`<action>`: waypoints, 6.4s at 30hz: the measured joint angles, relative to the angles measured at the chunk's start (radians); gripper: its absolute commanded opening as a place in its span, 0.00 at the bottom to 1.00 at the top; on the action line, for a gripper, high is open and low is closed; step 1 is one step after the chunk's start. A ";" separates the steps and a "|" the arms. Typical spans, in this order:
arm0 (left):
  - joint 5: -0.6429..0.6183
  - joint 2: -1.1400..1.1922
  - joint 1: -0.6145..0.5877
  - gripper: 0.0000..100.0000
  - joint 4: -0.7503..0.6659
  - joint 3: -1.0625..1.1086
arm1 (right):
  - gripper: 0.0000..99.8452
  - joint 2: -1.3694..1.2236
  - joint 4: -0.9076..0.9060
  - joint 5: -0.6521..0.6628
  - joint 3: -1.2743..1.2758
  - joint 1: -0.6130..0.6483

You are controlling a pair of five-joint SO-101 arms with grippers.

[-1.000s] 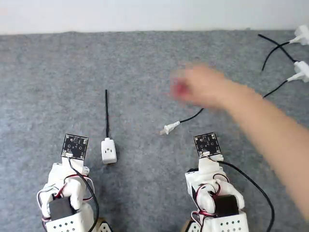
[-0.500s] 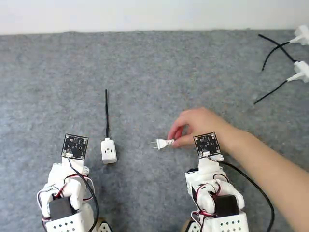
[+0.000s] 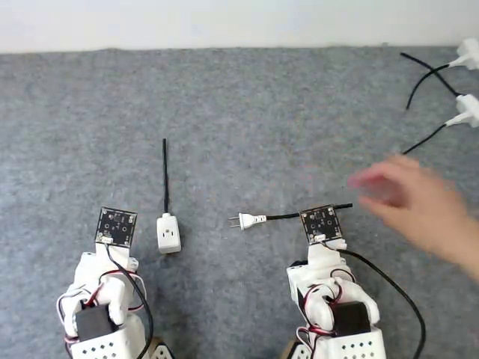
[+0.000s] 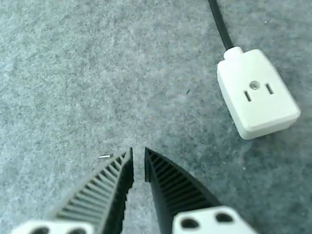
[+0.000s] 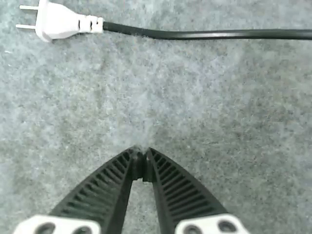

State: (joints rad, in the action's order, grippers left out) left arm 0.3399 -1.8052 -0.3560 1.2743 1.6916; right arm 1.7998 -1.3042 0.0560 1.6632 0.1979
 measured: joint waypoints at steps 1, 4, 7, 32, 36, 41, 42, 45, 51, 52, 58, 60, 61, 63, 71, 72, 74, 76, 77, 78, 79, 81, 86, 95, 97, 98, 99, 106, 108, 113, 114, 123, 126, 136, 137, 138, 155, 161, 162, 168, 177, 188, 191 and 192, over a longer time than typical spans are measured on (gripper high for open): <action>0.000 0.000 0.000 0.05 0.000 0.000 | 0.01 0.000 0.000 0.000 0.000 0.000; 0.000 0.000 0.000 0.05 0.000 0.000 | 0.01 0.000 0.000 0.000 0.000 0.000; 0.000 0.000 0.000 0.05 0.000 0.000 | 0.01 0.000 0.000 0.000 0.000 0.000; 0.000 0.000 0.000 0.05 0.000 0.000 | 0.01 0.000 0.000 0.000 0.000 0.000; 0.000 0.000 0.000 0.05 0.000 0.000 | 0.01 0.000 0.000 0.000 0.000 0.000; 0.000 0.000 0.000 0.05 0.000 0.000 | 0.01 0.000 0.000 0.000 0.000 0.000; 0.000 0.000 0.000 0.05 0.000 0.000 | 0.01 0.000 0.000 0.000 0.000 0.000; 0.000 0.000 0.000 0.05 0.000 0.000 | 0.01 0.000 0.000 0.000 0.000 0.000; 0.000 0.000 0.000 0.05 0.000 0.000 | 0.01 0.000 0.000 0.000 0.000 0.000; 0.000 0.000 0.000 0.05 0.000 0.000 | 0.01 0.000 0.000 0.000 0.000 0.000; 0.000 0.000 0.000 0.05 0.000 0.000 | 0.01 0.000 0.000 0.000 0.000 0.000; 0.000 0.000 0.000 0.05 0.000 0.000 | 0.01 0.000 0.000 0.000 0.000 0.000; 0.000 0.000 0.000 0.05 0.000 0.000 | 0.01 0.000 0.000 0.000 0.000 0.000; 0.000 0.000 0.000 0.05 0.000 0.000 | 0.01 0.000 0.000 0.000 0.000 0.000; 0.000 0.000 0.000 0.05 0.000 0.000 | 0.01 0.000 0.000 0.000 0.000 0.000; 0.000 0.000 0.000 0.05 0.000 0.000 | 0.01 0.000 0.000 0.000 0.000 0.000; 0.000 0.000 0.000 0.05 0.000 0.000 | 0.01 0.000 0.000 0.000 0.000 0.000; 0.000 0.000 0.000 0.05 0.000 0.000 | 0.01 0.000 0.000 0.000 0.000 0.000; 0.000 0.000 0.000 0.05 0.000 0.000 | 0.01 0.000 0.000 0.000 0.000 0.000; 0.000 0.000 0.000 0.05 0.000 0.000 | 0.01 0.000 0.000 0.000 0.000 0.000; 0.000 0.000 0.000 0.05 0.000 0.000 | 0.01 0.000 0.000 0.000 0.000 0.000; 0.000 0.000 0.000 0.05 0.000 0.000 | 0.01 0.000 0.000 0.000 0.000 0.000; 0.000 0.000 0.000 0.05 0.000 0.000 | 0.01 0.000 0.000 0.000 0.000 0.000; 0.000 0.000 0.000 0.05 0.000 0.000 | 0.01 0.000 0.000 0.000 0.000 0.000; 0.000 0.000 0.025 0.05 0.000 0.000 | 0.01 0.000 0.000 0.000 0.000 0.002; 0.000 0.000 0.037 0.05 0.000 0.000 | 0.01 0.000 0.000 0.000 0.000 0.011; 0.000 0.000 0.051 0.05 0.000 0.000 | 0.01 0.000 0.000 0.000 0.000 0.034; 0.000 0.000 0.226 0.05 0.000 0.000 | 0.01 0.000 0.000 0.000 0.000 0.189; 0.000 0.000 0.235 0.05 -0.005 0.000 | 0.01 0.000 0.000 0.000 0.000 0.219; 0.000 0.000 0.118 0.05 -0.069 0.000 | 0.01 0.000 0.000 0.000 0.000 0.238; 0.000 0.000 0.100 0.05 -0.097 0.000 | 0.01 0.000 0.000 0.000 0.000 0.239; 0.000 0.000 0.120 0.05 -0.169 0.000 | 0.01 0.000 0.000 0.000 0.000 0.242; 0.000 0.000 0.135 0.05 -0.169 0.000 | 0.01 0.000 0.000 0.000 0.000 0.242; 0.000 0.000 0.173 0.05 -0.164 0.000 | 0.01 0.000 0.028 0.000 0.000 0.247; 0.000 0.000 0.172 0.05 -0.164 0.000 | 0.01 0.000 0.038 0.000 0.000 0.247; 0.000 0.000 0.172 0.05 -0.164 0.000 | 0.01 0.000 0.054 0.000 0.000 0.247; 0.091 0.000 0.172 0.05 -0.155 0.000 | 0.01 0.000 0.269 0.098 0.000 -0.209; 0.092 0.000 0.172 0.05 -0.127 0.000 | 0.01 0.000 0.269 0.250 0.000 -0.219; 0.092 0.000 0.172 0.06 -0.124 0.000 | 0.01 0.000 0.269 0.255 0.000 -0.219; 0.092 0.000 0.172 0.22 -0.123 0.000 | 0.02 0.000 0.269 0.264 0.000 -0.219; 0.106 0.000 0.137 0.23 -0.103 0.000 | 0.02 0.000 0.269 0.264 0.000 -0.219; 0.129 0.000 0.132 0.23 -0.103 0.000 | 0.02 0.000 0.253 0.264 0.000 -0.219; 0.129 0.000 0.132 0.23 -0.103 0.000 | 0.02 0.000 0.253 0.264 0.000 -0.219; 0.129 0.000 0.132 0.23 -0.103 0.000 | 0.02 0.000 0.253 0.264 0.000 -0.219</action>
State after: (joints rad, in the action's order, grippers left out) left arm 0.4687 -1.8052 -0.2240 1.1715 1.6916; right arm 1.7998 -1.0510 0.3199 1.6632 -0.0215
